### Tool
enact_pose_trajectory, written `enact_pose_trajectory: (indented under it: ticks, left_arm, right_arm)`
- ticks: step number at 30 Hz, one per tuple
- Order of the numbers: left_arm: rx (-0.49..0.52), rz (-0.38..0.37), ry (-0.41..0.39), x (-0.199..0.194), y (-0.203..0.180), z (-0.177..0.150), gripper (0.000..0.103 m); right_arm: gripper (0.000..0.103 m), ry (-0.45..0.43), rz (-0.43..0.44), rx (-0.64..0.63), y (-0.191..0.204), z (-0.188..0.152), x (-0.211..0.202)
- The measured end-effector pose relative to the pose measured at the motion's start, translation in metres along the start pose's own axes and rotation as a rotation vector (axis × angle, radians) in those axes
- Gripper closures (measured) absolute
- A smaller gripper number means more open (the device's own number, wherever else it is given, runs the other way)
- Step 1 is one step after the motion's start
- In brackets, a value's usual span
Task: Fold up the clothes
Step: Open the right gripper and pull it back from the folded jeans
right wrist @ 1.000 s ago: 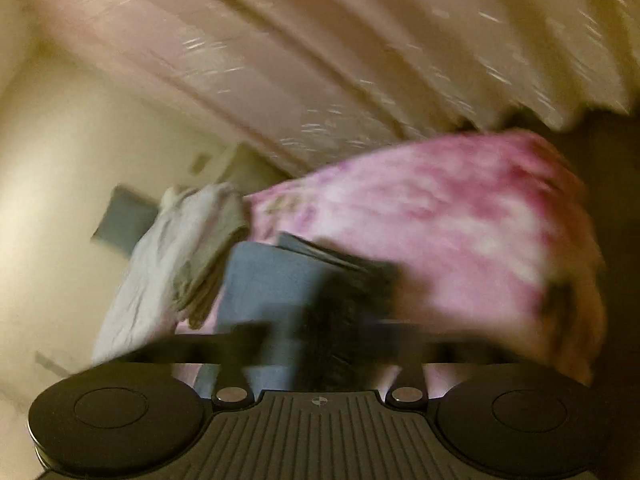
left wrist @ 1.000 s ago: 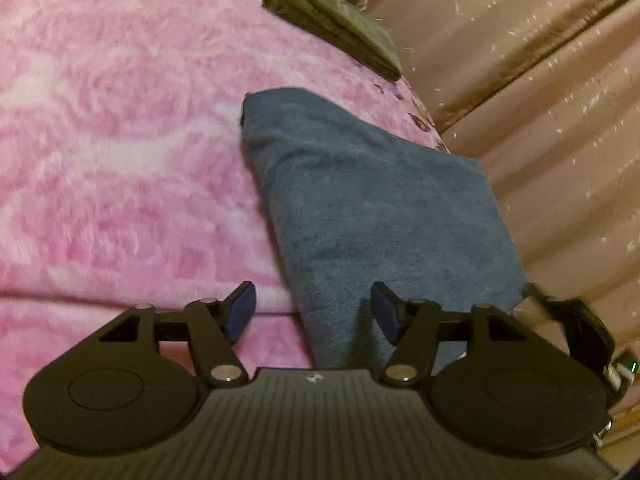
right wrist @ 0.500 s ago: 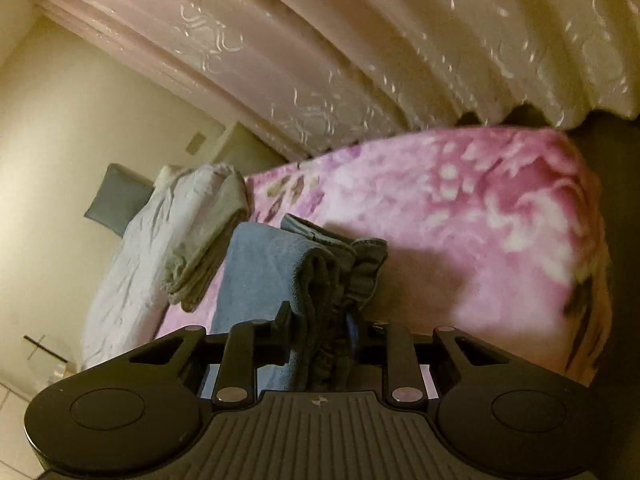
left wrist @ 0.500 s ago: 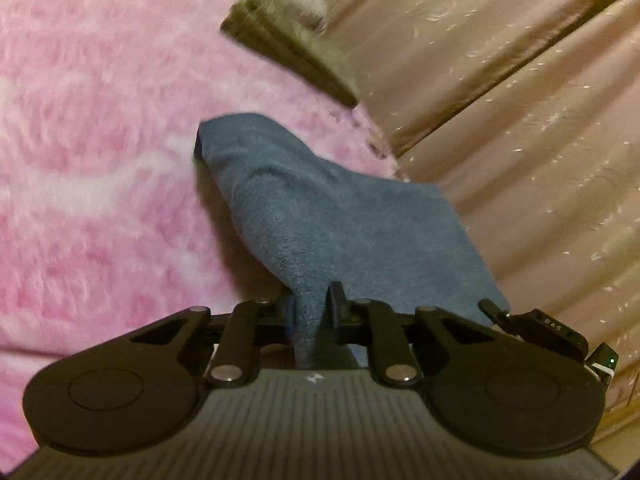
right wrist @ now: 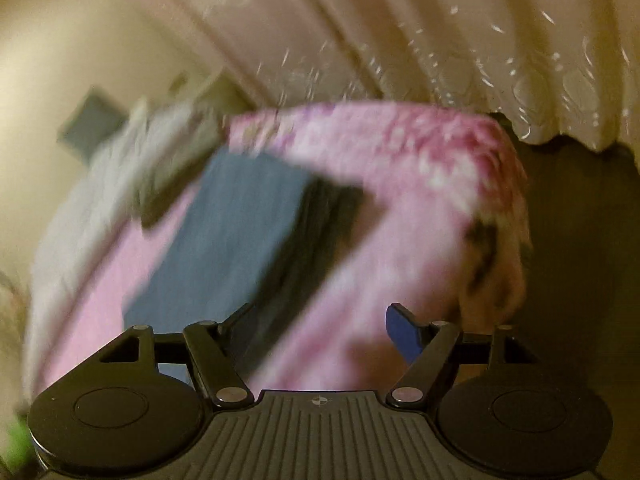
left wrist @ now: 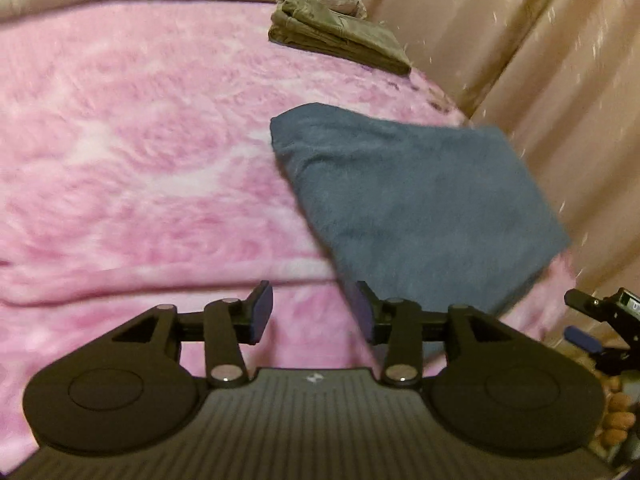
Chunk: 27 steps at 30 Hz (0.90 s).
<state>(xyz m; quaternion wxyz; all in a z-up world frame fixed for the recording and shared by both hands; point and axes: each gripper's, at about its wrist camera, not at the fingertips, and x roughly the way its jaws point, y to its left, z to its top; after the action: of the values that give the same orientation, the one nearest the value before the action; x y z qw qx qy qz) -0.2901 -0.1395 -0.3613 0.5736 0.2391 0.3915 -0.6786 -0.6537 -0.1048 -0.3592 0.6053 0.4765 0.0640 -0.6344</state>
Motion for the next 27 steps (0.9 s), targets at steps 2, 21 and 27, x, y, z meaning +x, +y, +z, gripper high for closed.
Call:
enact_pose_trajectory:
  ticks: [2, 21, 27]
  left_arm:
    - [0.049, 0.018, -0.007, -0.016, -0.006, -0.010, 0.063]
    - [0.195, 0.041, -0.143, -0.121, -0.015, -0.059, 0.056]
    - [0.192, 0.043, -0.134, -0.117, -0.012, -0.059, 0.054]
  right_arm:
    - [0.029, 0.019, -0.030, -0.077, 0.012, -0.019, -0.009]
    - [0.018, -0.081, -0.108, -0.315, 0.084, -0.088, -0.100]
    - [0.018, -0.072, -0.110, -0.309, 0.084, -0.090, -0.092]
